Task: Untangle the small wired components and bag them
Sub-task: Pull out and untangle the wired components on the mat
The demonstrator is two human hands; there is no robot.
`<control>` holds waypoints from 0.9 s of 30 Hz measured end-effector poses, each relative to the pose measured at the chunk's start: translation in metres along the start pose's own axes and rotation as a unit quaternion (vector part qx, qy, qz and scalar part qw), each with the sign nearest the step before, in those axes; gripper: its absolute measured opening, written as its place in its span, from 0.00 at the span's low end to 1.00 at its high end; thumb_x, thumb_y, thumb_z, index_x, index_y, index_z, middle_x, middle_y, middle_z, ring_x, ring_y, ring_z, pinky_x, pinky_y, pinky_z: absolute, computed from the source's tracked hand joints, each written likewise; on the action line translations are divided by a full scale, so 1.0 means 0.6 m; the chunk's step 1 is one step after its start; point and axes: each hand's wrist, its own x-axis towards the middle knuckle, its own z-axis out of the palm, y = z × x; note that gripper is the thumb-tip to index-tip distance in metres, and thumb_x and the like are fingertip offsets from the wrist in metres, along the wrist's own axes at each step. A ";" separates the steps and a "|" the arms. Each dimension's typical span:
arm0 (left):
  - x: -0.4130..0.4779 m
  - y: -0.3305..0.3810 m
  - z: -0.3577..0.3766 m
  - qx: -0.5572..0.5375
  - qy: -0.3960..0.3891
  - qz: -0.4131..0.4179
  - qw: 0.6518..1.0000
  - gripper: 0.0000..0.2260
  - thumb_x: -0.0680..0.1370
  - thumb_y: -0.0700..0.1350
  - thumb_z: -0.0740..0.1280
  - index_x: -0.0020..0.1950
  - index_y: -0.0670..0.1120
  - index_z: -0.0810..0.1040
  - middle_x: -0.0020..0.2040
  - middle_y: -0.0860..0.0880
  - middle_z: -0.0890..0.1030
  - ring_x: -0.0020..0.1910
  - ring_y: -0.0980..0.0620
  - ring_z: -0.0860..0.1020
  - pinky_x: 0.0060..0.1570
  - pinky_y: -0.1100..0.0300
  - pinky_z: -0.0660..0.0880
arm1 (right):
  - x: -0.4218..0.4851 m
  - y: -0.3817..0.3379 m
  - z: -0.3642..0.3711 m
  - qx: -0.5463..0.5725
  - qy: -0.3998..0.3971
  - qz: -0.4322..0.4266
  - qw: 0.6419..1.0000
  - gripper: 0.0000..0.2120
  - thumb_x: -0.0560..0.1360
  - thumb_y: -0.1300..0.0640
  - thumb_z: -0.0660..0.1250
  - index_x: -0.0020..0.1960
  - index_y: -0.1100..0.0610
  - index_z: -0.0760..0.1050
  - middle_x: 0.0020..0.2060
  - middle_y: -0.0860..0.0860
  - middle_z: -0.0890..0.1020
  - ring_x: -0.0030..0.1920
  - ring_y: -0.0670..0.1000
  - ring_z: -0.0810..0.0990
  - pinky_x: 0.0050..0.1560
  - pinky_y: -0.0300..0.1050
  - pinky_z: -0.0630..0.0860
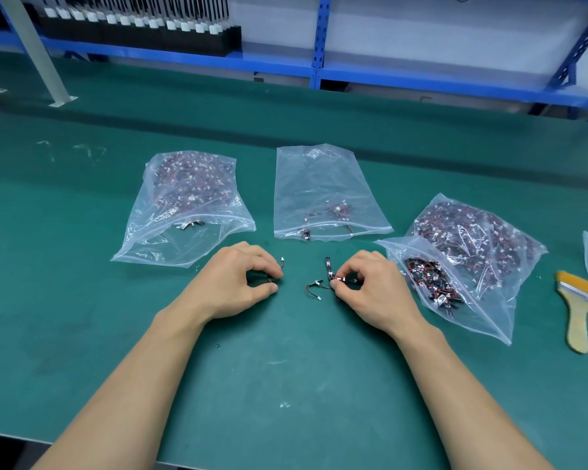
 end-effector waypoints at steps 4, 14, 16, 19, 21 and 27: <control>0.006 0.015 0.015 -0.002 0.038 0.036 0.999 0.07 0.74 0.41 0.75 0.50 0.51 0.86 0.50 0.60 0.83 0.50 0.54 0.75 0.51 0.62 0.73 | 0.002 -0.001 -0.001 0.003 0.003 -0.005 1.000 0.06 0.73 0.52 0.74 0.39 0.46 0.78 0.40 0.43 0.78 0.46 0.49 0.74 0.50 0.52 0.75; 0.015 0.043 0.052 0.069 -0.037 0.093 0.993 0.07 0.79 0.51 0.70 0.55 0.58 0.85 0.53 0.62 0.79 0.53 0.57 0.69 0.59 0.55 0.69 | 0.004 0.001 0.001 -0.003 0.003 -0.012 1.000 0.03 0.73 0.51 0.75 0.41 0.48 0.82 0.41 0.43 0.79 0.45 0.47 0.73 0.49 0.50 0.74; 0.014 0.041 0.050 0.081 -0.033 0.090 0.992 0.07 0.79 0.51 0.70 0.55 0.58 0.85 0.51 0.61 0.79 0.52 0.56 0.69 0.58 0.54 0.69 | 0.004 0.001 0.001 -0.003 0.003 -0.011 1.000 0.03 0.73 0.51 0.75 0.41 0.48 0.81 0.41 0.43 0.79 0.45 0.47 0.72 0.49 0.50 0.74; 0.012 0.035 0.043 0.093 -0.016 0.075 0.993 0.06 0.78 0.51 0.70 0.53 0.57 0.85 0.49 0.60 0.79 0.49 0.55 0.69 0.57 0.52 0.71 | 0.003 0.000 0.000 0.002 0.001 -0.008 1.000 0.04 0.73 0.52 0.75 0.40 0.47 0.80 0.41 0.43 0.79 0.45 0.47 0.73 0.49 0.49 0.74; 0.012 0.030 0.039 0.094 -0.005 0.066 0.993 0.05 0.78 0.50 0.72 0.52 0.56 0.86 0.48 0.59 0.80 0.48 0.55 0.68 0.56 0.51 0.71 | 0.002 -0.001 -0.001 0.008 0.000 -0.005 1.000 0.05 0.73 0.52 0.74 0.40 0.47 0.80 0.41 0.43 0.79 0.45 0.47 0.73 0.49 0.49 0.74; 0.014 0.029 0.035 -0.021 0.077 0.071 0.994 0.04 0.77 0.44 0.73 0.50 0.51 0.87 0.49 0.57 0.81 0.46 0.52 0.74 0.45 0.64 0.71 | 0.003 0.002 0.000 0.044 0.014 -0.003 0.999 0.05 0.72 0.55 0.75 0.38 0.50 0.81 0.39 0.42 0.78 0.43 0.46 0.74 0.47 0.45 0.73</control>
